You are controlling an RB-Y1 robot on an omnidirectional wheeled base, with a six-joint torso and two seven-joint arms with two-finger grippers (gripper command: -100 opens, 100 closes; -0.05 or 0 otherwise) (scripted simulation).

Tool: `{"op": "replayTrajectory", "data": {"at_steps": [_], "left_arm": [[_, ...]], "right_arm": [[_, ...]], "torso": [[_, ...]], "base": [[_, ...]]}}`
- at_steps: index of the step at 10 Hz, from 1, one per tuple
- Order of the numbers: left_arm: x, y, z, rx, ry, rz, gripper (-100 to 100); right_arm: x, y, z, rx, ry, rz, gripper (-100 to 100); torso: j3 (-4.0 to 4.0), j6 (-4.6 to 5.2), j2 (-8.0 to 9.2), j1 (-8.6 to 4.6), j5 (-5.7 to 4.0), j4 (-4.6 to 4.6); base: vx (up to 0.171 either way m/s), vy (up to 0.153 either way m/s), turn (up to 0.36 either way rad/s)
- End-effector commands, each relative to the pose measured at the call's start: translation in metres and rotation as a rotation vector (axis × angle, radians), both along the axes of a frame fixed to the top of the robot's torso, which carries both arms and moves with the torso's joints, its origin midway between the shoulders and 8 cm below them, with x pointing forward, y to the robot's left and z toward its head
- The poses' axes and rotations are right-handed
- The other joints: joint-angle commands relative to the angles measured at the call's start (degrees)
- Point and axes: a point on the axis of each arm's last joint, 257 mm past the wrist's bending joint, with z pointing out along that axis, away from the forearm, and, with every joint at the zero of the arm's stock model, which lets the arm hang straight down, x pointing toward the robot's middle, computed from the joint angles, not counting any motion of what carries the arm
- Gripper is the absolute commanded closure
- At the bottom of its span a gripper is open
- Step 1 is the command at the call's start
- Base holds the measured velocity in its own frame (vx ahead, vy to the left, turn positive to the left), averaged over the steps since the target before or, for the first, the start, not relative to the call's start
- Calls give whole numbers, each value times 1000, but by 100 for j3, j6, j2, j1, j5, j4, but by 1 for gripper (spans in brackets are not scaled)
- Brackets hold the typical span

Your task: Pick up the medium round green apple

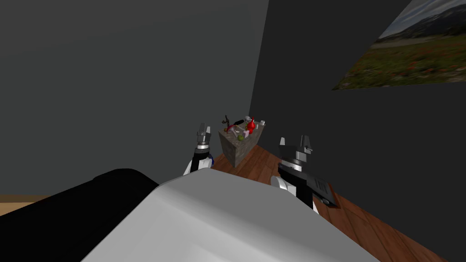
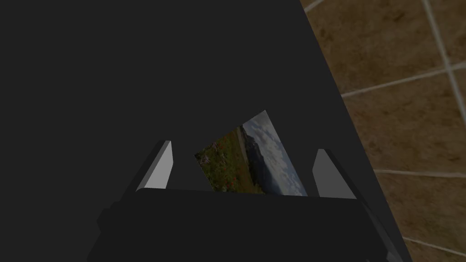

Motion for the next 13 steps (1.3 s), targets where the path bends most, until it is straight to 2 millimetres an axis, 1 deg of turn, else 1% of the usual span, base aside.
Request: {"op": "replayTrajectory", "data": {"at_steps": [1, 4, 7, 8, 11, 12, 13], "left_arm": [[0, 0, 0, 0, 0, 0, 0], [0, 0, 0, 0, 0, 0, 0], [0, 0, 0, 0, 0, 0, 0], [0, 0, 0, 0, 0, 0, 0], [0, 0, 0, 0, 0, 0, 0], [0, 0, 0, 0, 0, 0, 0], [0, 0, 0, 0, 0, 0, 0]], "right_arm": [[1, 6, -1, -31, 3, 18, -100], [5, 26, -11, -114, 17, 69, -100], [11, 52, -36, -201, 49, 127, -100], [11, 53, -36, -212, 51, 132, -100], [14, 82, -76, -315, 104, 200, -100], [14, 82, -80, -329, 113, 207, -100], [14, 91, -98, -374, 138, 233, -100]], "torso": [[0, 0, 0, 0, 0, 0], [14, 0, 24, 3, 1, 5], [27, 0, 46, 13, 3, 10], [31, 0, 55, 13, 3, 12], [24, 0, 41, 4, 1, 9], [30, -1, 52, 10, 2, 12], [28, 1, 46, 13, 3, 11]], "base": [[-25, 7, 0], [-73, 13, 0], [-129, 37, 9], [-99, 11, 3], [-113, 21, 31], [-115, 40, 15], [-102, 30, 43]]}}
